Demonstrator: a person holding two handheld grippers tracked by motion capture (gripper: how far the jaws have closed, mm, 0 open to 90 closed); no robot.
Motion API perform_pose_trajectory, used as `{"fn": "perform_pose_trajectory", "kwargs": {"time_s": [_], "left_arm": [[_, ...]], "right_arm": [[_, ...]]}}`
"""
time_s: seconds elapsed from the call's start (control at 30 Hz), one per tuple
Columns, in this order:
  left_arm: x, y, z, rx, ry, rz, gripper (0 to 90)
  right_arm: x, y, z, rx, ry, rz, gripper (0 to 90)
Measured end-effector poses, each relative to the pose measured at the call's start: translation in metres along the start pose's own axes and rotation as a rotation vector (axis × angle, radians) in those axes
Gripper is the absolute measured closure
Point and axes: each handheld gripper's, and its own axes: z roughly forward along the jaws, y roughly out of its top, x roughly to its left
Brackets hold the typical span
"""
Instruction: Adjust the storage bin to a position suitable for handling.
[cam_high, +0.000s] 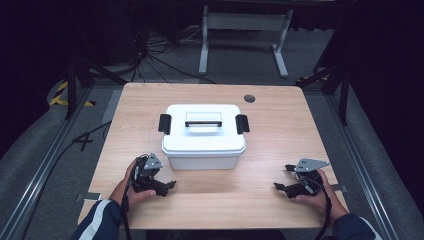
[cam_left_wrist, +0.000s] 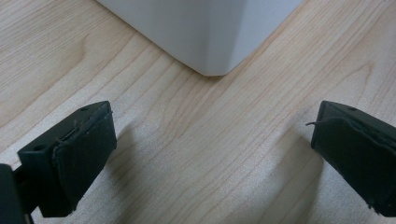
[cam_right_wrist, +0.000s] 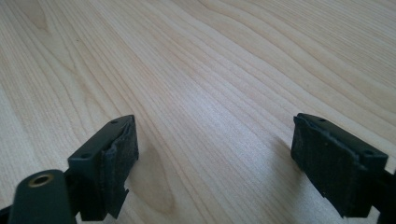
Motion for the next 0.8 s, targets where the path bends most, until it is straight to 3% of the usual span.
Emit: {"fn": "perform_pose_trajectory", "kwargs": {"time_s": [0.43, 0.8], "left_arm": [[0.0002, -0.0001, 0.0001, -0.002, -0.001, 0.001, 0.5], [0.0009, 0.0, -0.0001, 0.0, -0.005, 0.008, 0.5]], "right_arm": [[-0.002, 0.0036, 0.0014, 0.021, 0.004, -0.009, 14.2], [-0.001, 0.0088, 0.0003, 0.002, 0.018, -0.059, 25.5]]}}
